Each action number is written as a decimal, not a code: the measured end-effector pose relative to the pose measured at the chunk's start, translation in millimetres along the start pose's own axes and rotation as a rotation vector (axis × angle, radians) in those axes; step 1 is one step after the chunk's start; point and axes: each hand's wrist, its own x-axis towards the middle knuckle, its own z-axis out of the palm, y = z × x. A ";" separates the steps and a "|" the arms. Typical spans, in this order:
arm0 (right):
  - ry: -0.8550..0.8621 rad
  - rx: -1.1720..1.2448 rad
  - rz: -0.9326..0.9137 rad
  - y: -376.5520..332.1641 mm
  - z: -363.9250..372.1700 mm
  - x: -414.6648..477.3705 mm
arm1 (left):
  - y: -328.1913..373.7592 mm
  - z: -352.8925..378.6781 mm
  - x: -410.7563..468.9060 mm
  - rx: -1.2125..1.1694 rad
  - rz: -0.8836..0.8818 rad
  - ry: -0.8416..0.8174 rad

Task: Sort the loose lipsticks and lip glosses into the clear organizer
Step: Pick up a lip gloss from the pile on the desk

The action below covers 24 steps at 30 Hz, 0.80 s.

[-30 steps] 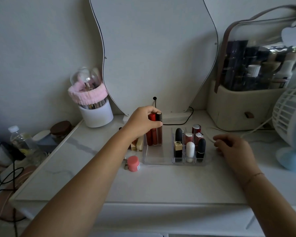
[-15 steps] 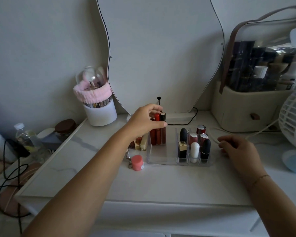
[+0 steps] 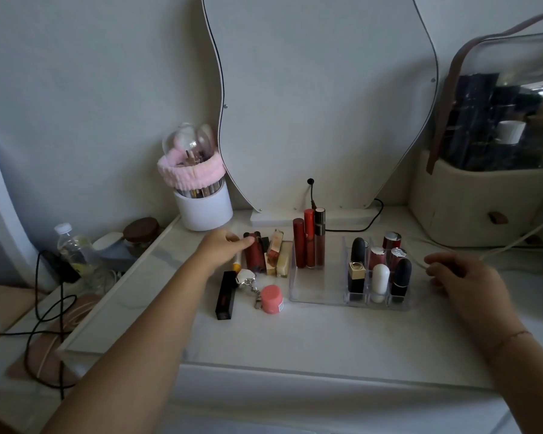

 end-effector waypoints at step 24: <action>0.002 0.010 0.023 -2.4 1.0 -0.8 | 109.1 -41.2 -51.1 -0.599 0.377 0.092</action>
